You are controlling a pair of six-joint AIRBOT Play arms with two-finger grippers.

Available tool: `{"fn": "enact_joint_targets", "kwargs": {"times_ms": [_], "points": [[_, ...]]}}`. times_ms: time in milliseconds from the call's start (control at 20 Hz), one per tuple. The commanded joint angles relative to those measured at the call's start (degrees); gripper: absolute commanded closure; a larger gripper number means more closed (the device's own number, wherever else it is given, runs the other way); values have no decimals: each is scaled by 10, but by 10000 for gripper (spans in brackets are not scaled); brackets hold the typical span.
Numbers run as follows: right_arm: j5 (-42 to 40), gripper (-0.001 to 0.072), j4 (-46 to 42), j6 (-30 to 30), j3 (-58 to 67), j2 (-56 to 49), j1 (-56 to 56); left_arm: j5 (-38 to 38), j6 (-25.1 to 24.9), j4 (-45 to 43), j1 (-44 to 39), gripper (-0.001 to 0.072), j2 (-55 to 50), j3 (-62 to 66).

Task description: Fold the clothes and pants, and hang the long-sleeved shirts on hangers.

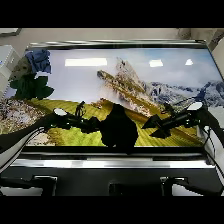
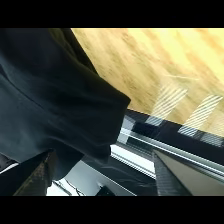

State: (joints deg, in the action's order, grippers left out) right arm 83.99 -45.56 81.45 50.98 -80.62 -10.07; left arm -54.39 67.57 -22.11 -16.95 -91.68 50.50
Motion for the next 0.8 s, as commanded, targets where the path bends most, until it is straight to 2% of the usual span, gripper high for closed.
{"fn": "enact_joint_targets", "kwargs": {"times_ms": [0, 50, 300, 450, 500, 550, 600, 650, 750], "points": [[-4, 7, -4, -1, -17, 0, 0, 35, -17, 36, -13, 628, -7, -2], [-10, 7, -3, -1, -28, 0, 0, 34, -23, 35, -10, 680, -4, -2], [-116, 12, 3, -9, -80, -2, 85, 33, -33, 30, 0, 682, 30, -2], [-201, 31, 56, -9, -80, -2, 152, 29, -33, 30, 0, 683, 46, -2], [-218, 108, 72, -10, -80, -2, 165, 28, -33, 30, 0, 683, 51, -2], [-229, 320, 80, -9, -80, -2, 174, 30, -37, 30, 0, 682, 56, -2], [-229, 622, 85, -10, -79, -1, 177, 30, -54, 30, 0, 682, 64, -2], [-214, 675, 87, -13, -70, 2, 173, 30, -64, 30, 2, 683, 75, -2], [-177, 677, 69, -28, -17, 18, 155, 30, -68, 30, 13, 683, 109, 12]]}}
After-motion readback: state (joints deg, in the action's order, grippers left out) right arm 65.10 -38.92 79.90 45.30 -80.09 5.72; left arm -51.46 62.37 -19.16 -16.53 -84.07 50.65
